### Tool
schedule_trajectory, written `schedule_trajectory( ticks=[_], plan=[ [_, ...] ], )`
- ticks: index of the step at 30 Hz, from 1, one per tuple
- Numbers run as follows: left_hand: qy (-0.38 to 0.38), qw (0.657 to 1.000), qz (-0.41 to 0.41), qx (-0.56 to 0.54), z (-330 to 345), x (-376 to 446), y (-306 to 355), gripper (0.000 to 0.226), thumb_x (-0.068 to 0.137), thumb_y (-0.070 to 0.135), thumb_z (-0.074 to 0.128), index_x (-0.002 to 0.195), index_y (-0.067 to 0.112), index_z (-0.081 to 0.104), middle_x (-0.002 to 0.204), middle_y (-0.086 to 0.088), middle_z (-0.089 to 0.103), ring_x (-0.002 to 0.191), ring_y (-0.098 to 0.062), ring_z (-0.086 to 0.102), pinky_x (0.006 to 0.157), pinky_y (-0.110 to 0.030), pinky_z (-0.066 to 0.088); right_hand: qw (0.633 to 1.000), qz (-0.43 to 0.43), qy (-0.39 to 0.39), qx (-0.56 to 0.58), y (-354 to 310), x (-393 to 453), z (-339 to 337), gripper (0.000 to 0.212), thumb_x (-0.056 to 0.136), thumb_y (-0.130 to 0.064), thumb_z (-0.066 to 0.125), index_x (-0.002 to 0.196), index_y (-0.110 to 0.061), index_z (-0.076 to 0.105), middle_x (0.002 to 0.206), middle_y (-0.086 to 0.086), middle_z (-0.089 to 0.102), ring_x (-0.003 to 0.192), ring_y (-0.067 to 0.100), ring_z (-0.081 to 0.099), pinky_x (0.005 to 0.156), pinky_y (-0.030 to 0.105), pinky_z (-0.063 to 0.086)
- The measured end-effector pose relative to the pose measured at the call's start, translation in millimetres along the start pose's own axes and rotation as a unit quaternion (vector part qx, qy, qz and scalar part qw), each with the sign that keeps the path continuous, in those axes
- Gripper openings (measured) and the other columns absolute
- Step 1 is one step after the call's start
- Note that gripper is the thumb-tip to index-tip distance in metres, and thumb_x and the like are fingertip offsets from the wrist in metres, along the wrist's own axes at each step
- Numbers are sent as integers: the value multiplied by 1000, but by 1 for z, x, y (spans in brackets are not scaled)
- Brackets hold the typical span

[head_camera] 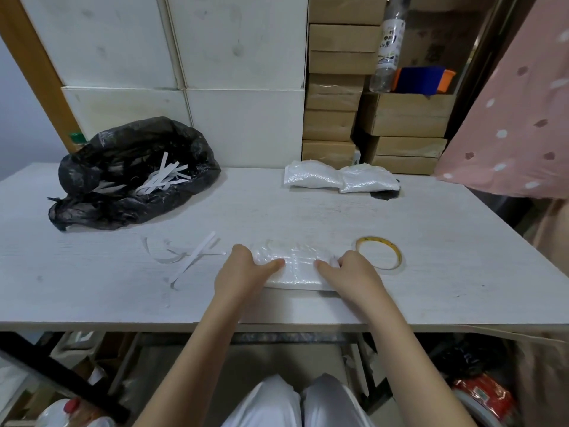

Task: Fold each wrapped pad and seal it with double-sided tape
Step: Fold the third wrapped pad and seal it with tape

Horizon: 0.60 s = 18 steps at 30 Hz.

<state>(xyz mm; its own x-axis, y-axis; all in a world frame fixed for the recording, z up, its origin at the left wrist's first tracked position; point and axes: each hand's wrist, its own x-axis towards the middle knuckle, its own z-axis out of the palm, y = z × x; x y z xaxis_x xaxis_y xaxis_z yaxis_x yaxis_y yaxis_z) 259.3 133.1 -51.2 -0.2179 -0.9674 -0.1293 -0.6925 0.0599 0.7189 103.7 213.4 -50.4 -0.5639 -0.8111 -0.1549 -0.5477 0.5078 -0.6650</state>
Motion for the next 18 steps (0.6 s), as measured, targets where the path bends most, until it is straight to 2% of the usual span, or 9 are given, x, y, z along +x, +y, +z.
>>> schedule_trajectory(
  ticks=[1, 3, 6, 8, 12, 15, 16, 17, 18],
  plan=[
    [-6, 995, -5, -95, -2, 3, 1, 43, 80, 35, 71, 93, 4, 44, 71, 1, 46, 60, -12, 46, 51, -26, 36, 998, 3, -10, 60, 0, 1, 1, 47, 85, -40, 58, 58, -15, 29, 55, -3, 31, 51, 14, 32, 50, 26, 25],
    [-26, 961, -12, -273, -11, 8, 4, 30, 80, 18, 73, 95, 1, 54, 81, -10, 61, 67, -15, 59, 58, -27, 52, 984, 13, -19, 178, -5, 3, 1, 43, 84, -37, 62, 64, -13, 32, 57, -2, 29, 53, 14, 32, 54, 26, 27],
    [-24, 930, -2, -367, -23, 18, 9, 35, 79, 13, 74, 109, 6, 56, 96, -11, 68, 79, -20, 68, 62, -26, 57, 954, 24, -17, 298, -19, 14, 2, 38, 85, -34, 64, 66, -14, 39, 66, 4, 38, 64, 15, 40, 62, 26, 30],
    [-35, 931, 17, -364, -31, 28, 14, 31, 82, 11, 70, 111, 3, 60, 93, -11, 68, 75, -19, 67, 58, -23, 58, 937, 31, -33, 348, -28, 26, 5, 36, 85, -29, 65, 61, -13, 44, 71, 6, 48, 71, 17, 48, 67, 27, 35],
    [-30, 945, 23, -324, -40, 55, 20, 22, 87, 17, 65, 103, 3, 64, 87, -8, 65, 79, -20, 64, 62, -25, 59, 934, 18, -7, 357, -53, 50, 10, 22, 88, -18, 62, 69, -12, 53, 64, 0, 48, 57, 12, 45, 52, 21, 34],
    [-5, 965, 17, -261, -46, 76, 24, 16, 87, 21, 65, 78, 10, 59, 71, 0, 54, 73, -17, 55, 58, -18, 50, 929, 11, 20, 368, -70, 71, 16, 8, 84, -15, 66, 83, -9, 60, 77, 5, 60, 71, 18, 57, 66, 28, 47],
    [3, 973, 6, -230, -47, 86, 24, 17, 87, 23, 66, 79, 10, 58, 73, -1, 54, 76, -19, 54, 58, -16, 44, 935, 12, 25, 354, -74, 79, 18, 9, 82, -15, 67, 83, -9, 60, 80, 7, 62, 75, 21, 59, 70, 30, 49],
    [12, 981, -9, -195, -50, 95, 25, 22, 86, 26, 67, 91, 6, 60, 80, -4, 55, 81, -22, 54, 61, -18, 40, 943, 13, 27, 331, -77, 88, 19, 11, 80, -16, 69, 79, -9, 60, 77, 6, 62, 73, 21, 59, 69, 31, 48],
    [17, 986, -24, -164, -52, 109, 23, 40, 84, 29, 69, 109, -1, 58, 85, -7, 56, 81, -23, 55, 63, -21, 39, 952, 13, 29, 306, -82, 98, 21, 15, 79, -18, 70, 72, -10, 59, 71, 4, 60, 68, 20, 57, 64, 28, 45]
  ],
)
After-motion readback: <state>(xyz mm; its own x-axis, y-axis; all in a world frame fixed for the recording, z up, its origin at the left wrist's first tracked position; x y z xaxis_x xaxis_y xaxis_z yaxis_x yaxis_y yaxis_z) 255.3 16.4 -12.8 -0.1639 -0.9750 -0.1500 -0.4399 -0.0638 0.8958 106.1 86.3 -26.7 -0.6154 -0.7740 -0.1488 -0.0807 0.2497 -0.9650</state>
